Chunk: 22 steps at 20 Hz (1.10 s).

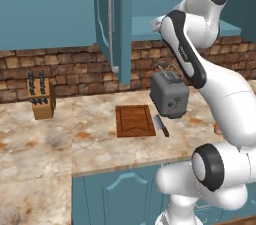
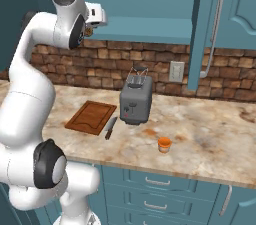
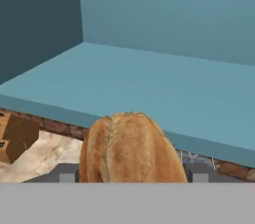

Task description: Pick the bread, place it on the cutting board, pick the jam, place it on the counter, and close the cabinet.

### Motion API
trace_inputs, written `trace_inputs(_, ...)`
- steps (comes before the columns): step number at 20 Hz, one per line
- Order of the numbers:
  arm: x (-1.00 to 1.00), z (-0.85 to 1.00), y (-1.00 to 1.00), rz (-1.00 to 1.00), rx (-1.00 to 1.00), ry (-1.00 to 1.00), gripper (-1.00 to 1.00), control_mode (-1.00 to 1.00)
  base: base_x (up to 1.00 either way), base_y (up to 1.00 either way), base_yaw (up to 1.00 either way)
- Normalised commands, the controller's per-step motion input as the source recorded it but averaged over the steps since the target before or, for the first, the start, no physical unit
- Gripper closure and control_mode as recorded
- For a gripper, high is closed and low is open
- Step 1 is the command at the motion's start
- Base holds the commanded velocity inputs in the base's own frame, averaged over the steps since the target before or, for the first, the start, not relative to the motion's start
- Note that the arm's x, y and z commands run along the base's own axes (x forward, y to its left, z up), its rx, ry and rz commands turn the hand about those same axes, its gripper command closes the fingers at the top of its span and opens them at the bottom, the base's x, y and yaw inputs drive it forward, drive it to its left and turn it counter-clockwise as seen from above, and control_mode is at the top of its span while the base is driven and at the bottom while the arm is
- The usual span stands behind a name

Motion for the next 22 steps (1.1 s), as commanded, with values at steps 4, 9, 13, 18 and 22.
trace_inputs(4,-0.62,-0.21,0.0,0.0,0.0,0.01,1.0,-1.0,0.0,0.0,0.0)
trace_inputs(9,-0.44,-0.19,0.0,-0.04,0.0,0.05,1.0,-1.0,0.0,0.0,0.0)
trace_inputs(13,-0.33,-0.32,0.01,-0.05,0.0,0.05,1.0,-1.0,0.0,0.0,0.0)
trace_inputs(18,-0.19,-0.47,0.02,-0.01,0.0,0.02,1.0,-1.0,0.0,0.0,0.0)
trace_inputs(22,-0.01,-0.57,0.04,0.0,0.0,0.0,1.0,-1.0,0.0,0.0,0.0)
